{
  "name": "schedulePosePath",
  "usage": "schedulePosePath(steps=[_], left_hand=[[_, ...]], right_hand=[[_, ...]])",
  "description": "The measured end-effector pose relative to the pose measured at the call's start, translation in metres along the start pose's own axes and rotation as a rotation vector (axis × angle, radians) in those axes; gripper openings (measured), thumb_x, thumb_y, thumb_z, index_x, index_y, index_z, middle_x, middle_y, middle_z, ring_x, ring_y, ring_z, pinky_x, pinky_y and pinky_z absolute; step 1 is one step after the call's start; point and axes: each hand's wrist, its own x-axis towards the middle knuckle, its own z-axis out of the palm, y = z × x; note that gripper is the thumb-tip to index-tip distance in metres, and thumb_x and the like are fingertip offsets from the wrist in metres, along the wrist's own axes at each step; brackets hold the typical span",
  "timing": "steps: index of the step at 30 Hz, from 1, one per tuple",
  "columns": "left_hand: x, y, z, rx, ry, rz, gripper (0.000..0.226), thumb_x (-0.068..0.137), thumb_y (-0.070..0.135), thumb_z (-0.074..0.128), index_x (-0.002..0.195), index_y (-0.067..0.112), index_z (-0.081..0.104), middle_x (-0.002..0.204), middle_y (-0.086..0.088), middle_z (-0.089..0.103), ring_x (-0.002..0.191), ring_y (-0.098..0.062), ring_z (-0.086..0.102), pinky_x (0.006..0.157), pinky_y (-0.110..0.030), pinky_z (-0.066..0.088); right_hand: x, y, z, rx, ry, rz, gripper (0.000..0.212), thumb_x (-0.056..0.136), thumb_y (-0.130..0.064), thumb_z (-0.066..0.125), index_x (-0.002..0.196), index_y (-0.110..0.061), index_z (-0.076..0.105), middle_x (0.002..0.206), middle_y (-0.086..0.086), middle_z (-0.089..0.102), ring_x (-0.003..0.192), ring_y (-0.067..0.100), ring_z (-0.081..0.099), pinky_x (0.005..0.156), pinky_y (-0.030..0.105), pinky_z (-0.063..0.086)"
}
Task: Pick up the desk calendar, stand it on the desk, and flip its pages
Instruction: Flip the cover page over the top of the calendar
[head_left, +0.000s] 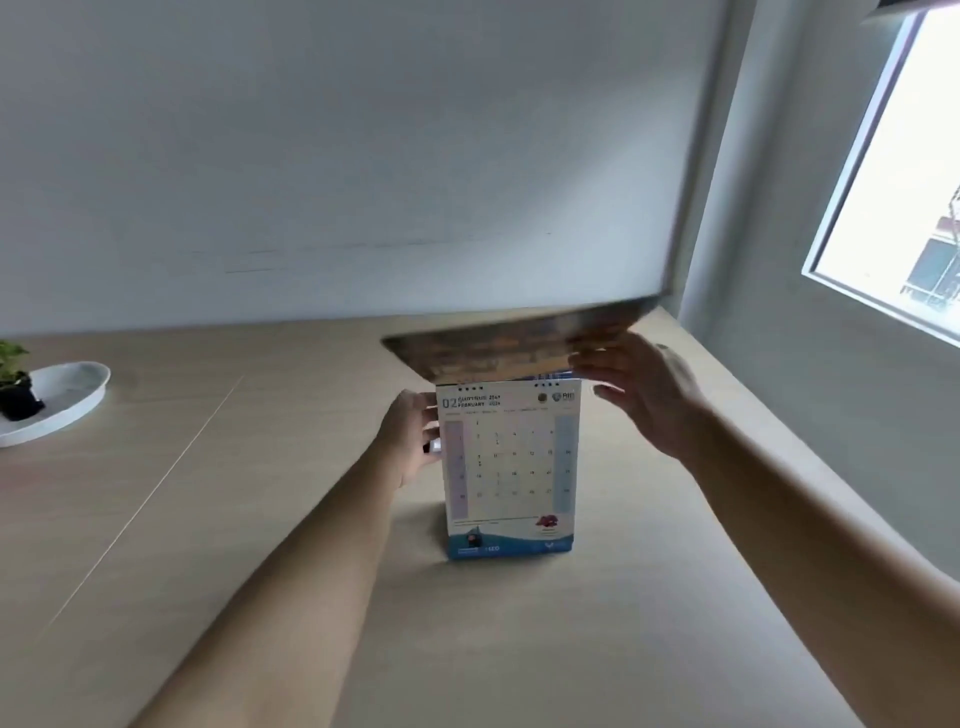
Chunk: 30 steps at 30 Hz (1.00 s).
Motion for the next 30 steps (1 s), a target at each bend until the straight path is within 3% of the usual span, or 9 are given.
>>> schedulePosePath(steps=[2,4,6,8,11,14,16,24,30], left_hand=[[0.001,-0.003,0.006,0.053,-0.041,-0.039,0.019,0.083,0.012,0.036,0.089,0.012,0.054,0.105,-0.013,0.064,0.106,-0.032,0.053,0.102,-0.052,0.038],[0.003,-0.005,0.008,0.149,-0.038,-0.015,0.021,0.082,0.004,0.04,0.097,0.013,0.05,0.111,-0.013,0.062,0.113,-0.031,0.051,0.103,-0.056,0.037],[0.006,-0.007,0.009,0.184,0.0,0.018,0.02,0.085,0.006,0.046,0.103,0.016,0.05,0.11,-0.01,0.062,0.112,-0.028,0.052,0.098,-0.052,0.04],[0.009,-0.01,0.009,0.203,0.018,0.043,0.012,0.087,0.014,0.053,0.096,0.022,0.051,0.102,-0.004,0.064,0.104,-0.025,0.056,0.088,-0.045,0.045],[0.014,-0.016,0.009,0.22,0.055,0.108,0.01,0.086,0.017,0.056,0.086,0.026,0.052,0.098,0.0,0.067,0.095,-0.024,0.061,0.077,-0.037,0.049],[0.016,-0.023,0.011,0.307,0.135,0.178,0.009,0.085,0.018,0.057,0.093,0.022,0.056,0.104,-0.005,0.067,0.096,-0.027,0.063,0.085,-0.042,0.054],[0.018,-0.028,0.012,0.376,0.18,0.213,0.013,0.087,0.019,0.058,0.1,0.018,0.057,0.103,-0.003,0.067,0.092,-0.026,0.062,0.077,-0.035,0.052],[0.021,-0.035,0.015,0.493,0.251,0.278,0.011,0.089,0.016,0.056,0.1,0.016,0.057,0.093,0.0,0.063,0.084,-0.023,0.058,0.07,-0.028,0.041],[0.019,-0.034,0.016,0.514,0.274,0.295,0.011,0.088,0.015,0.056,0.099,0.015,0.057,0.092,0.0,0.062,0.083,-0.022,0.057,0.069,-0.027,0.039]], right_hand=[[0.016,-0.024,0.012,-0.101,0.01,-0.051,0.026,0.094,-0.02,0.041,0.095,-0.008,0.064,0.09,0.007,0.07,0.087,0.021,0.063,0.072,0.033,0.043],[0.033,-0.036,0.025,-0.223,0.006,-0.053,0.028,0.093,-0.016,0.046,0.116,-0.005,0.057,0.107,0.007,0.064,0.095,0.02,0.059,0.073,0.028,0.043],[0.053,-0.033,0.033,-0.352,0.015,0.004,0.042,0.093,-0.013,0.048,0.134,-0.006,0.043,0.126,0.01,0.057,0.11,0.024,0.058,0.077,0.024,0.046],[0.063,-0.018,0.035,-0.587,-0.022,0.101,0.048,0.092,-0.013,0.05,0.138,-0.006,0.038,0.135,0.017,0.053,0.121,0.031,0.053,0.09,0.035,0.049],[0.064,0.019,0.029,-0.792,-0.061,0.124,0.046,0.091,-0.012,0.053,0.136,-0.006,0.043,0.136,0.015,0.053,0.12,0.031,0.054,0.095,0.039,0.047],[0.048,0.058,0.014,-0.773,0.132,-0.047,0.048,0.09,-0.013,0.052,0.138,-0.012,0.041,0.137,0.014,0.053,0.122,0.03,0.051,0.101,0.043,0.044],[0.031,0.088,0.004,-0.812,0.216,-0.07,0.052,0.091,-0.019,0.051,0.141,-0.018,0.035,0.138,0.01,0.053,0.125,0.027,0.05,0.099,0.042,0.042],[-0.011,0.14,0.001,-0.88,0.06,0.037,0.069,0.088,-0.019,0.051,0.145,-0.035,0.015,0.135,0.008,0.054,0.117,0.031,0.052,0.084,0.042,0.053],[-0.021,0.14,0.007,-0.862,0.048,0.102,0.08,0.088,-0.027,0.052,0.149,-0.027,0.0,0.139,0.011,0.048,0.124,0.029,0.045,0.1,0.046,0.045]])
